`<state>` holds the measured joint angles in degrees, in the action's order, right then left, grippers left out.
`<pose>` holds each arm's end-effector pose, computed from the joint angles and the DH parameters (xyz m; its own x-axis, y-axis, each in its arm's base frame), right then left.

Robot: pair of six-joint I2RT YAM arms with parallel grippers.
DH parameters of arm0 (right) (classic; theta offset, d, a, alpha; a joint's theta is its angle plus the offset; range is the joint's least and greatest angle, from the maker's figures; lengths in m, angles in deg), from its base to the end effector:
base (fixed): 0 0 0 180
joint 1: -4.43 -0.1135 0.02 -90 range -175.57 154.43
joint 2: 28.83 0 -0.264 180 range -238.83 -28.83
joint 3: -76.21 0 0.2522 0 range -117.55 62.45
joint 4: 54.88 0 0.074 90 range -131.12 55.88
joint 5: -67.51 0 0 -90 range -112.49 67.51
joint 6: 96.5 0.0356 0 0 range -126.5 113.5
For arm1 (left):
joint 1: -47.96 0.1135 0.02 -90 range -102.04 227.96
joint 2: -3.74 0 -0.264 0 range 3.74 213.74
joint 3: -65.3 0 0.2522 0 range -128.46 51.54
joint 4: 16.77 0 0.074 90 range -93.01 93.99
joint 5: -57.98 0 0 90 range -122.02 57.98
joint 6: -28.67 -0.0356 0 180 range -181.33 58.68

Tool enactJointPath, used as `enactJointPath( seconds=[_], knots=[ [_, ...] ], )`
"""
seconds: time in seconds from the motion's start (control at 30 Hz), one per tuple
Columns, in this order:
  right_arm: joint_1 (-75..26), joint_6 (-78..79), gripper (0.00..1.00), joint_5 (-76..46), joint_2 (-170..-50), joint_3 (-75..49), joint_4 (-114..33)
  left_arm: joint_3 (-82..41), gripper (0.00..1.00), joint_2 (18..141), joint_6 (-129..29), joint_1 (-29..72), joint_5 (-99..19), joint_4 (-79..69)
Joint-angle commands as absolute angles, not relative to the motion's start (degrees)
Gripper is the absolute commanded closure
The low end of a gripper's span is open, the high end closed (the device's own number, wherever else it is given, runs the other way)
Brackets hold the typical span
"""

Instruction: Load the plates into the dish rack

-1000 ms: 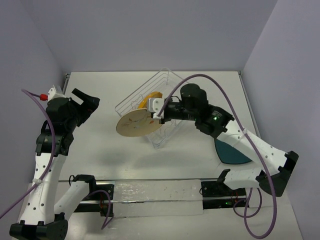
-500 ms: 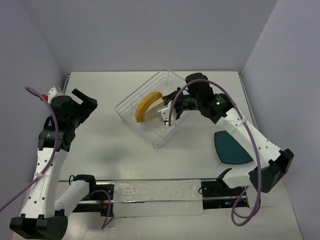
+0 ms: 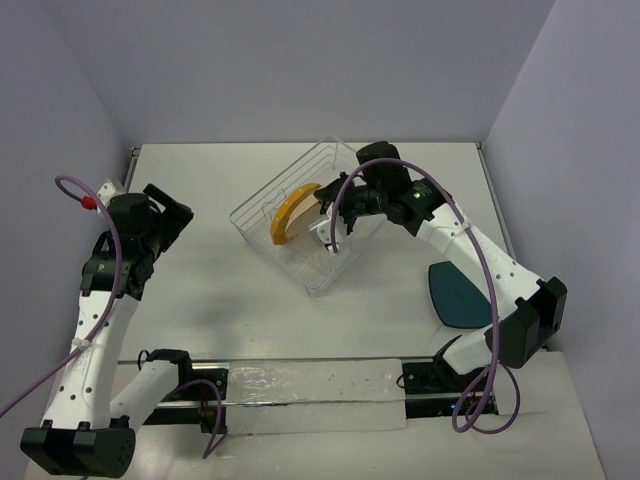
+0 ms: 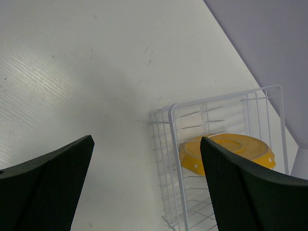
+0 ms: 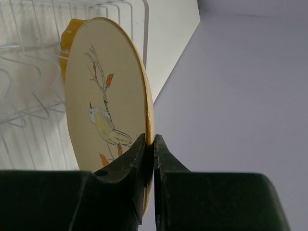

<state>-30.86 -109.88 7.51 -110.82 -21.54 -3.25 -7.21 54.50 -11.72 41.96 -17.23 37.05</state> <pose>0.2435 0.1941 0.3820 0.9192 -0.3816 -0.0975 -0.2730 -0.4387 -0.8561 0.1791 -0.0097 0.3539 -0.2553 -0.7136 -0.6523 -0.4761 0.6800 -0.5576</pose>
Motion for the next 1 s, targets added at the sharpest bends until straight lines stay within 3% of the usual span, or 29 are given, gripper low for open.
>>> enactJointPath(
  seconds=[0.0, 0.97],
  knots=[
    [-30.5, -114.75, 1.0, 10.47, -110.92, -23.82, -14.14, -6.91, 0.01, 54.55, -10.46, 42.2, -16.27, 36.18],
    [-29.12, -121.42, 1.0, 16.44, -112.79, -19.08, -12.81, -5.79, 0.01, 56.26, -9.12, 42.18, -17.34, 36.68]
  ],
)
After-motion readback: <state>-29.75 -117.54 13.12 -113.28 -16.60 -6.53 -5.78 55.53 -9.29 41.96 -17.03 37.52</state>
